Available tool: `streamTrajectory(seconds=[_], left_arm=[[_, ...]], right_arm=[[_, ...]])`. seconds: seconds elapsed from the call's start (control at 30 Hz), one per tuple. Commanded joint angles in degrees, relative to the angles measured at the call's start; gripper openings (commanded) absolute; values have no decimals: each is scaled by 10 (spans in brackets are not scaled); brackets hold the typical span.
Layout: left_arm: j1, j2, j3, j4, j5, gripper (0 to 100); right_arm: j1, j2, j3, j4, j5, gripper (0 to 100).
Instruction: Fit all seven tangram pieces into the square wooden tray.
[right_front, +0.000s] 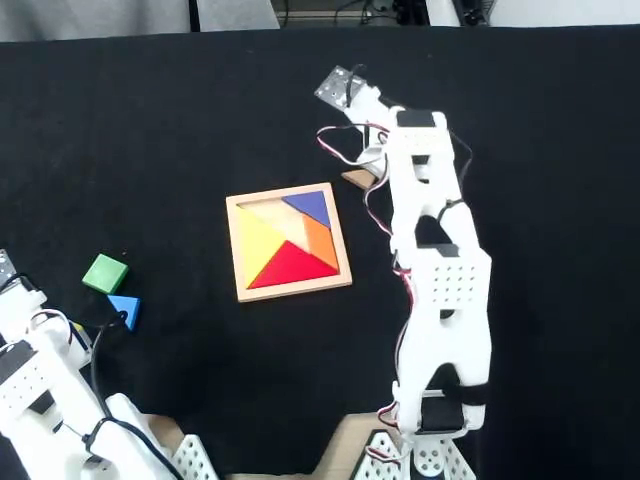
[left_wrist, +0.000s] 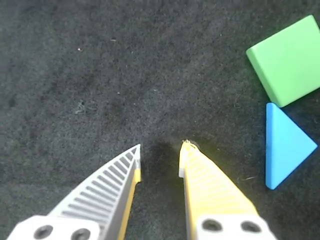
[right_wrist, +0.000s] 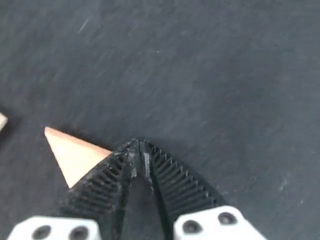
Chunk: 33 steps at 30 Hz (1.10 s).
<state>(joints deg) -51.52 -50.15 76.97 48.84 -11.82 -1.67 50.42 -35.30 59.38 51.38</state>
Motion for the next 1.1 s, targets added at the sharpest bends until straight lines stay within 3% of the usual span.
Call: streamTrajectory(seconds=[0.0,0.23,0.3,0.57,0.7,1.0,1.07], left_arm=[[1,-8,-2,-11,4,137],[1,-8,-2,-11,4,137],[1,-8,-2,-11,4,137],[1,-8,-2,-11,4,137],[1,-8,-2,-11,3,137],[1,-8,-2,-11,2,137],[1,-8,-2,-11,2,137]], right_arm=[[16,1,-63,69,28,11],[20,1,-130,302,148,11],[15,-1,-155,343,149,11],[12,3,-344,420,-13,11],[3,0,-297,418,-150,15],[-49,4,-171,414,-252,20],[-57,4,-167,414,-254,64]])
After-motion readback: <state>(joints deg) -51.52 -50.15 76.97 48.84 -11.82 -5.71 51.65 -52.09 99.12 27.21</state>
